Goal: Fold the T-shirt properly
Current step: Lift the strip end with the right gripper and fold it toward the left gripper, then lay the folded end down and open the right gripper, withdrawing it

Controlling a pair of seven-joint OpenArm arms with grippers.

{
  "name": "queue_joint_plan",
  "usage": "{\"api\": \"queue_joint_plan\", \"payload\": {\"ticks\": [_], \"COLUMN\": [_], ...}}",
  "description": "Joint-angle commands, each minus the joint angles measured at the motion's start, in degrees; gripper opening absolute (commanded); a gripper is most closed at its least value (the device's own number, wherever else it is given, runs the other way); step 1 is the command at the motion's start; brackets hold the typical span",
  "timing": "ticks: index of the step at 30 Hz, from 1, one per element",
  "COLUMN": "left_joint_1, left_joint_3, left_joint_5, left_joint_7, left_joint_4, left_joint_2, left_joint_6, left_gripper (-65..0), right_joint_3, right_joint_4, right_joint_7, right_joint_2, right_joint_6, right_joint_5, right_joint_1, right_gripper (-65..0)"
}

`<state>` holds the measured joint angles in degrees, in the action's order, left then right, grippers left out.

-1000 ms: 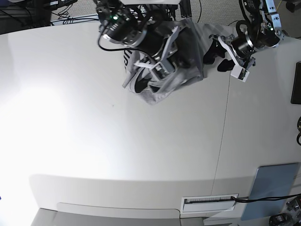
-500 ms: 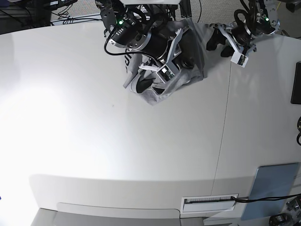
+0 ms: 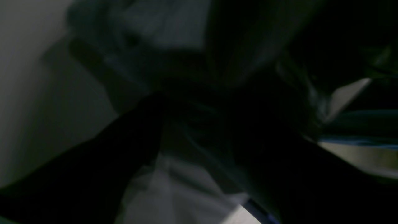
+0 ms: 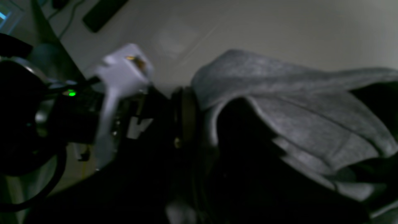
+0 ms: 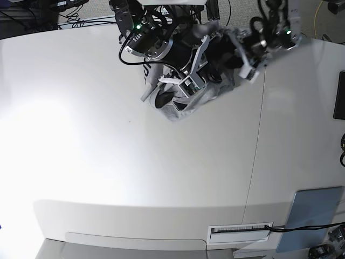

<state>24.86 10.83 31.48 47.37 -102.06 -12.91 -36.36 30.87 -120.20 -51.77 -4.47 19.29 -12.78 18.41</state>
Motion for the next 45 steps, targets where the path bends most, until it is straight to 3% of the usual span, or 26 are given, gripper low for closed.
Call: {"api": "queue_joint_plan", "payload": {"ticks": [1,7,11,21,26,27,30,32,35,40,45], "left_joint_1": [-1.2,-6.2,-8.1,-7.7,-7.7,-7.7,-7.7,-7.7,-7.7,-7.7,-7.7], "left_joint_3": [-0.8,-2.8,-2.8,-2.8,-2.8,-2.8,-2.8,-2.8,-2.8,-1.1,5.8], "left_joint_5": [0.3,-0.6,-2.4,-2.4,-2.4,-2.3,-2.3,-2.3,-2.3,-2.3,1.7], "left_joint_7": [-1.4,-1.4,-1.4,-1.3,-1.1,-1.1,-1.2,-1.2,-1.2,-1.3,-1.4], "left_joint_4": [-1.0,-1.0,-1.0,-1.0,-1.0,-1.0,-1.0,-1.0,-1.0,-2.0,-5.1], "left_joint_2": [-0.5,-0.5,-0.5,-0.4,-0.5,-0.5,-0.5,-0.5,-0.8,-2.1,-3.0], "left_joint_6": [0.6,1.5,4.4,4.2,4.2,4.2,4.2,4.2,4.2,4.2,3.6], "left_gripper": [-31.8,-31.8,-31.8,-31.8,-31.8,-31.8,-31.8,-31.8,-31.8,-31.8,-31.8], "right_joint_3": [0.3,0.3,0.3,0.3,0.3,0.3,0.3,0.3,0.3,0.1,-1.9], "right_joint_4": [-0.9,-0.9,-0.8,5.8,5.8,5.8,5.8,5.8,5.8,2.7,-6.6], "right_joint_7": [2.2,3.6,5.7,12.0,11.2,11.2,11.6,12.5,13.3,11.6,3.9], "right_joint_2": [-0.6,-0.6,-0.6,-1.2,-1.2,-1.2,-1.2,-1.2,-1.2,-1.2,-1.2], "right_joint_6": [0.4,0.4,0.4,0.4,3.6,4.0,7.8,11.1,13.5,13.4,7.7], "right_joint_5": [0.2,1.5,1.5,0.7,0.6,0.6,0.6,0.5,-3.0,-6.9,-3.7], "right_joint_1": [-0.3,-0.4,-1.3,-4.1,-4.1,-4.1,-4.1,-4.1,-4.1,-3.8,-3.8], "right_gripper": [-65.0,-65.0,-65.0,-65.0,-65.0,-61.7,-41.3,-33.7,-33.1,-33.2,-33.2]}}
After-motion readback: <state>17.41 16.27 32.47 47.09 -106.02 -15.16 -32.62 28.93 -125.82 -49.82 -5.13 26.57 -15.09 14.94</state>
